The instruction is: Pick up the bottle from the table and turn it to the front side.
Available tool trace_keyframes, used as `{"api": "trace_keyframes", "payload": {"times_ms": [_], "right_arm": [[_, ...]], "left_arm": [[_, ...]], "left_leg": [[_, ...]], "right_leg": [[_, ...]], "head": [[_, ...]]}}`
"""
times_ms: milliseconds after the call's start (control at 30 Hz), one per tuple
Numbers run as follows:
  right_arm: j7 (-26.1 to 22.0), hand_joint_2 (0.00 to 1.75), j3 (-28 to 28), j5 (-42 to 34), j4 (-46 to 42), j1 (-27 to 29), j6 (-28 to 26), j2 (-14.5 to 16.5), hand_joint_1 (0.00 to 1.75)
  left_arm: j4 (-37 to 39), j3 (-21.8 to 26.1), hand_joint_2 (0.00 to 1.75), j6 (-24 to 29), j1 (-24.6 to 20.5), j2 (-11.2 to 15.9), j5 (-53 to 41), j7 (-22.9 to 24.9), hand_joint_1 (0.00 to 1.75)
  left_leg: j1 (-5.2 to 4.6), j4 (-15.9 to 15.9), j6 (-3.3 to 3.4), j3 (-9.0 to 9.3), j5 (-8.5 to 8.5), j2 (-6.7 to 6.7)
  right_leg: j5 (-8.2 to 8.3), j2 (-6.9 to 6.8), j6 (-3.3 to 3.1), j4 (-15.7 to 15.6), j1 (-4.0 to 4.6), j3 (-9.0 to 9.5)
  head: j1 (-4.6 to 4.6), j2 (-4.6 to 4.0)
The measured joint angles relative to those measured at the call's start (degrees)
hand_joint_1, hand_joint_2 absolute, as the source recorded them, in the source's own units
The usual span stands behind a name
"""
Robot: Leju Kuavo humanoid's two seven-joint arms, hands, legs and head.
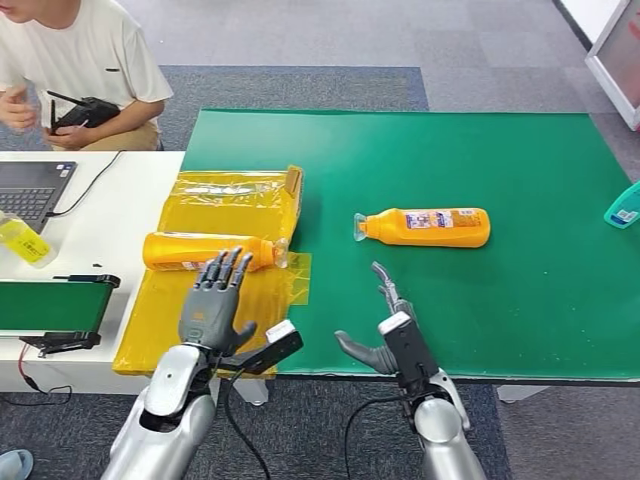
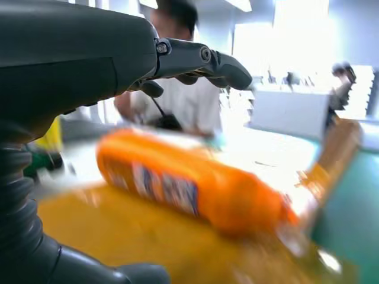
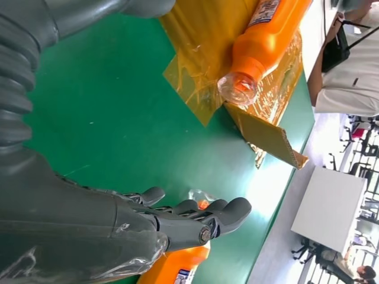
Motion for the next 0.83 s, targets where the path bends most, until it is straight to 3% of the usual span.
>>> {"api": "trace_keyframes", "payload": {"times_ms": [167,300,400,500,833], "right_arm": [[0.3,1.75,0.0,0.4,0.0,0.0,0.0,0.3,0.0],[0.4,1.75,0.4,0.3,0.3,-0.7,0.0,0.3,0.0],[0.3,1.75,1.2,0.0,0.7,-1.3,-0.1,0.3,0.0],[0.3,1.75,1.6,-0.3,1.2,-1.6,-0.1,0.3,0.0],[0.2,1.75,2.8,-0.8,3.0,-3.0,0.0,0.3,0.0]], "left_arm": [[-2.3,0.1,1.75,1.7,-0.9,1.0,-4.6,7.7,0.0],[-1.7,0.1,1.75,5.4,-2.7,5.1,-4.6,12.6,0.0],[0.5,1.9,1.75,8.2,-3.5,7.5,-4.6,12.0,0.0],[3.4,5.4,1.75,8.7,-4.1,8.3,-4.6,9.3,0.0],[15.6,12.2,1.75,5.6,-8.8,10.5,-4.6,4.6,0.0]], "left_leg": [[0.0,0.0,-0.02,0.0,0.02,0.0],[0.02,0.0,-0.09,0.01,0.08,0.0],[0.03,0.0,-0.1,0.01,0.09,0.01],[0.03,0.0,-0.1,0.01,0.09,0.01],[0.02,0.0,-0.1,0.0,0.09,0.0]], "right_leg": [[0.01,0.0,-0.01,0.0,0.01,0.01],[0.02,0.01,-0.03,0.0,0.05,0.0],[0.02,0.01,-0.04,0.0,0.08,-0.01],[0.02,0.01,-0.04,0.0,0.08,-0.01],[0.02,0.01,-0.04,0.0,0.07,-0.01]], "head": [[0.01,0.0],[0.0,0.0],[-0.01,0.0],[0.0,0.0],[-0.01,0.0]]}}
